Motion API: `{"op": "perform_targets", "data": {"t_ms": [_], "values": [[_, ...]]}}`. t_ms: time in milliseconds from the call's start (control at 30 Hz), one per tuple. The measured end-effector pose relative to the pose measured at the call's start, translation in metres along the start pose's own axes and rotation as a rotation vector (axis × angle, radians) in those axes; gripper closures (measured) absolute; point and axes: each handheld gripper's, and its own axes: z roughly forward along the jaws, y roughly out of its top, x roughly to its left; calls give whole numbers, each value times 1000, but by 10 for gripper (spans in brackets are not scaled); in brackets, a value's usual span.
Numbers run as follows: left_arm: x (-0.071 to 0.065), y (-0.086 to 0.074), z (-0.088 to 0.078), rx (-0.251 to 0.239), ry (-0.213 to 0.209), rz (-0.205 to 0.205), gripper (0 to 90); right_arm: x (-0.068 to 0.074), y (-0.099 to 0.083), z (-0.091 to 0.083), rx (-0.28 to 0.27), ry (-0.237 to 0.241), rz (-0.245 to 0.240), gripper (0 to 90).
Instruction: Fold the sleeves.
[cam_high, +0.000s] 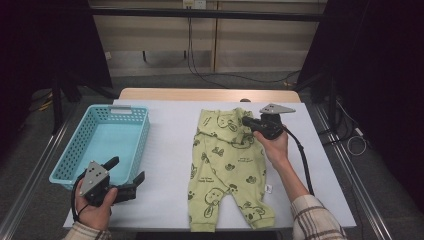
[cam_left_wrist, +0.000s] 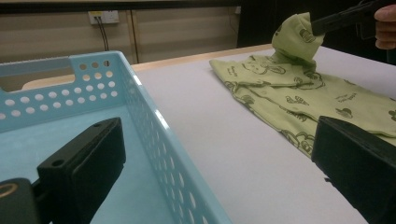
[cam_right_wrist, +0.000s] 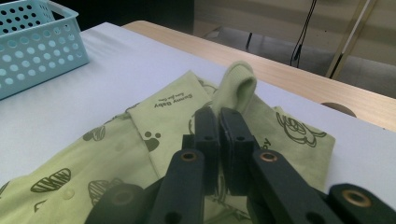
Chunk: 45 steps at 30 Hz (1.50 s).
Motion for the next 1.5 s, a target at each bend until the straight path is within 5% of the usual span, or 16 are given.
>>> {"op": "perform_targets", "data": {"t_ms": [567, 1500], "values": [[0, 0, -1, 7, -1, 6, 29, 8, -14, 30, 98, 1, -28, 863], [1, 1, 0, 4, -15, 7, 33, 28, -32, 61, 125, 60, -26, 843]]}}
